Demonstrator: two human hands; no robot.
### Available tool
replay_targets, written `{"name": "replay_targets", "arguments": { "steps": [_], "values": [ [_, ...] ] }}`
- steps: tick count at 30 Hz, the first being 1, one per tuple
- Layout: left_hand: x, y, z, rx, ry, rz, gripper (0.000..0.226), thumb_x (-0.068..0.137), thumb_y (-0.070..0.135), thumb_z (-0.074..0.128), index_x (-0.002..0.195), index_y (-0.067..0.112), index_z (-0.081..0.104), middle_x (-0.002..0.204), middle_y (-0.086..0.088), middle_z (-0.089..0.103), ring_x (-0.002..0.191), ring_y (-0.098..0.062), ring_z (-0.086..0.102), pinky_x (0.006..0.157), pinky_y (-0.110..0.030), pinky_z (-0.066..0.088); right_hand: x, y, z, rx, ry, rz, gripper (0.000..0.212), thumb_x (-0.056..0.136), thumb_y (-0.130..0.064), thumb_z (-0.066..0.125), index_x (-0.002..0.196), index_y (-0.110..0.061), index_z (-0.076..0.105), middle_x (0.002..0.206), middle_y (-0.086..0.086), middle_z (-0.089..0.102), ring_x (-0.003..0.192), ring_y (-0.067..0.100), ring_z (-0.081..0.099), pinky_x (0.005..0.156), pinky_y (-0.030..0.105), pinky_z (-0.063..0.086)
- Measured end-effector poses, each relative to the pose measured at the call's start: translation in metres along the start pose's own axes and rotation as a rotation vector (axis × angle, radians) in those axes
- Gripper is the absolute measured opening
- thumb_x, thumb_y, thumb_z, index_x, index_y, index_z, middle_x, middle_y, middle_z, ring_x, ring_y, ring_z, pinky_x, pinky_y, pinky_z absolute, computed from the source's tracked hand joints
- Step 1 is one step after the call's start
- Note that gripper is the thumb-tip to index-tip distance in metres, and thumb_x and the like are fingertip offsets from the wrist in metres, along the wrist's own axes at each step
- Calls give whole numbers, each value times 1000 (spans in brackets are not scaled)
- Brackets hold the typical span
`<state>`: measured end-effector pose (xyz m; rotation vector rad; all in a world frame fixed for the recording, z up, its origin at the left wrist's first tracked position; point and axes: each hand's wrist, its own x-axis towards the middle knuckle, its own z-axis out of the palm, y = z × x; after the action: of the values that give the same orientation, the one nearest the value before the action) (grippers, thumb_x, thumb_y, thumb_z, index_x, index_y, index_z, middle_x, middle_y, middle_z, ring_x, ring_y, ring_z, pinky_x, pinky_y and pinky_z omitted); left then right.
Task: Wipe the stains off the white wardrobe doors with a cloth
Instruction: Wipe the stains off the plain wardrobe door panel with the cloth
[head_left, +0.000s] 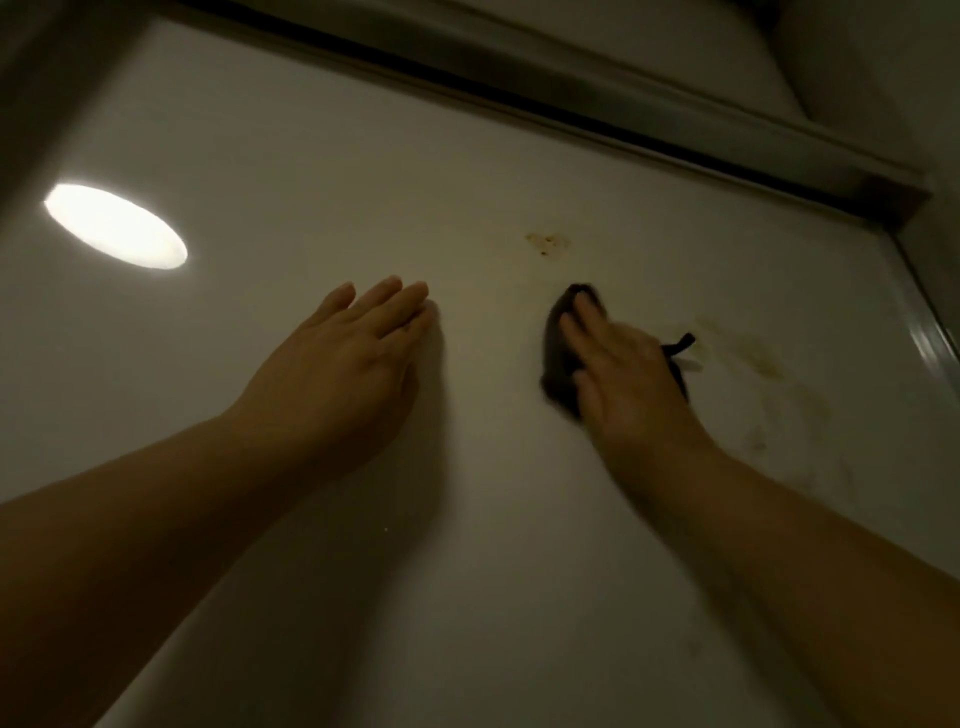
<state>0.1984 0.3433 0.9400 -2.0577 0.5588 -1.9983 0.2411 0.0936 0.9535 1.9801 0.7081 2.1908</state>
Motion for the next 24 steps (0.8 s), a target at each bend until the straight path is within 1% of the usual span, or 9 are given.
{"name": "replay_targets", "arguments": {
  "steps": [3,6,9,11,14,17,20,22,24],
  "values": [
    [5,-1,1,0,-47,-17,56,93,29,18,147,15,16,155,-1,9,141,-16,4,111,-31,-3,42,19,-1,-49,-20,224,48,100,-22,24,145,-6,24,156,12,7,132,31,25,106,28,13],
    [12,-2,2,13,-78,-21,53,97,28,19,148,17,9,156,1,2,140,-13,-2,110,-29,-6,93,24,13,-157,-104,259,46,101,-17,17,146,-8,17,157,9,0,138,28,15,107,27,10],
    [17,0,1,16,-95,-23,53,98,26,21,148,17,6,156,2,0,140,-12,-3,110,-28,-6,128,18,26,-108,-121,221,51,98,-21,13,148,-12,16,158,3,0,138,29,14,107,26,10],
    [17,1,1,10,-98,-30,53,98,26,21,148,17,6,156,2,0,140,-12,-3,109,-27,-6,129,5,24,3,-134,194,50,100,-21,19,149,-14,14,158,1,1,135,29,16,105,21,8],
    [15,3,1,-5,-72,-38,52,98,28,20,147,18,7,155,2,1,140,-12,-2,108,-27,-6,101,-18,13,70,-95,27,49,100,-22,27,148,-16,19,157,1,6,132,28,19,101,16,7],
    [12,5,1,-19,-84,-53,54,97,26,27,148,18,8,155,2,1,140,-12,-2,109,-27,-6,56,-21,13,129,-36,-107,49,96,-27,31,143,-14,31,154,1,20,126,25,26,102,16,7],
    [9,4,-2,-24,-68,-43,54,97,25,28,147,16,11,155,0,4,140,-14,0,109,-27,-6,39,3,8,91,-23,-177,53,90,-27,30,135,-4,45,145,13,37,120,33,39,103,22,13],
    [7,1,-2,-24,-55,-46,52,97,26,22,147,14,14,155,-1,8,141,-15,3,109,-27,-5,54,27,10,12,-13,-113,58,88,-30,24,135,0,43,145,19,35,121,40,43,103,28,16],
    [4,0,-3,-21,-31,-39,57,90,28,22,145,11,23,153,-4,17,140,-19,12,109,-30,-1,76,37,9,-4,-37,81,60,90,-33,18,142,-4,32,152,14,21,131,35,33,106,26,12]
  ]
}}
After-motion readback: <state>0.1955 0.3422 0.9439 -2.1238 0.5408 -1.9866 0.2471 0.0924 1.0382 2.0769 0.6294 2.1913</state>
